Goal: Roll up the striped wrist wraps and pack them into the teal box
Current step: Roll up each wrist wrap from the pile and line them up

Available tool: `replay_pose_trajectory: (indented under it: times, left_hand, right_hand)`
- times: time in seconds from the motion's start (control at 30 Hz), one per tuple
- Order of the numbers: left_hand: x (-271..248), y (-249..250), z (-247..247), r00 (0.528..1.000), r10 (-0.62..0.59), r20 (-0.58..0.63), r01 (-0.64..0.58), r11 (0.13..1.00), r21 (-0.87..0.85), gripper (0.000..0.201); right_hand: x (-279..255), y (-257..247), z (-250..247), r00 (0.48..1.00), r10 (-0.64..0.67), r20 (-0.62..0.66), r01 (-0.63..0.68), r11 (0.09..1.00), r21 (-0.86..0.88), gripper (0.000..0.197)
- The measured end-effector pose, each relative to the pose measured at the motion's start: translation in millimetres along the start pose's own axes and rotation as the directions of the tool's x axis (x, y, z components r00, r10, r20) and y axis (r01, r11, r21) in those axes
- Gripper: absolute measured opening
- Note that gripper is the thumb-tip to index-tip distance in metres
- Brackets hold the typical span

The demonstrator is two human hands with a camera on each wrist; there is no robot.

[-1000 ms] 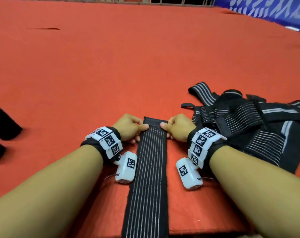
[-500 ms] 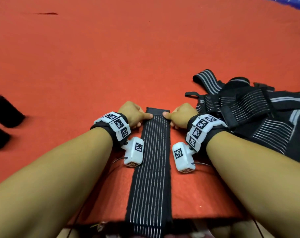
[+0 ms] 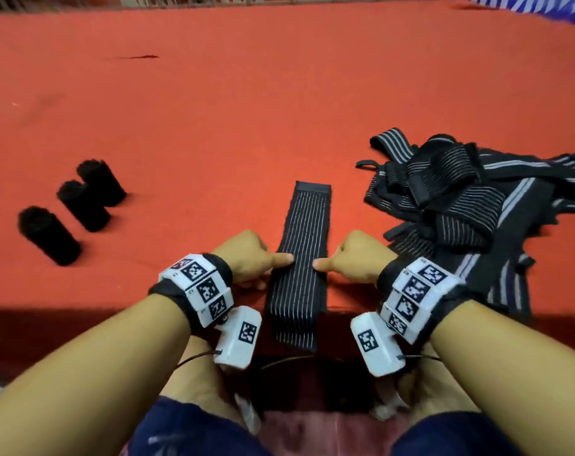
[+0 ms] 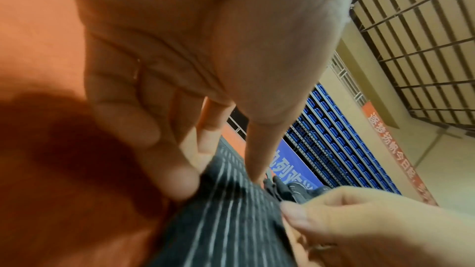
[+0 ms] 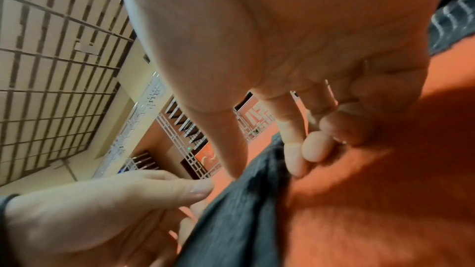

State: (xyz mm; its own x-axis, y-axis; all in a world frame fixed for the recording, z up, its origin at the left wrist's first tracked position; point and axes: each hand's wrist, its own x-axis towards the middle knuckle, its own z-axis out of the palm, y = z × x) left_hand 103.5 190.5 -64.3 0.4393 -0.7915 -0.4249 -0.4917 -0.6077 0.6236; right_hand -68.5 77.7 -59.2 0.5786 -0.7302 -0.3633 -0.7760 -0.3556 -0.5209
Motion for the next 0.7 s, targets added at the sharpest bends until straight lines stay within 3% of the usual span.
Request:
replay_pose_trajectory:
  times: [0.17, 0.3, 0.37, 0.5, 0.57, 0.7]
  left_hand:
    - [-24.9, -2.0, 21.4, 0.998, 0.043, -0.044, -0.045, 0.998, -0.044, 0.031]
    - [-32.8, -4.6, 30.2, 0.988, 0.055, -0.143, -0.091, 0.962, -0.259, 0.026]
    - [-37.0, -4.5, 34.6, 0.981, 0.074, -0.181, -0.131, 0.936, -0.326, 0.027]
    - [-44.5, -3.0, 42.5, 0.991, 0.071, -0.115, -0.118, 0.867, -0.484, 0.008]
    - [-47.0, -3.9, 45.1, 0.994, 0.063, -0.088, -0.101, 0.822, -0.561, 0.009]
    - [-49.4, -3.6, 50.1, 0.992, 0.064, -0.11, -0.12, 0.75, -0.65, 0.006]
  right_hand:
    - [-32.7, -1.0, 18.0, 0.997, -0.078, -0.017, 0.079, 0.993, 0.085, 0.05]
    - [-41.9, 12.2, 21.2, 0.987, -0.16, -0.025, 0.156, 0.906, 0.394, 0.024]
    - [-44.8, 19.5, 24.3, 0.984, -0.178, -0.023, 0.167, 0.863, 0.476, 0.023]
    - [-50.6, 25.9, 29.4, 0.983, -0.155, -0.097, 0.183, 0.806, 0.563, 0.021]
    - [-56.1, 28.4, 33.4, 0.984, -0.13, -0.121, 0.178, 0.758, 0.627, 0.014]
    - [-69.4, 37.5, 40.9, 0.986, -0.168, -0.023, 0.155, 0.842, 0.517, 0.029]
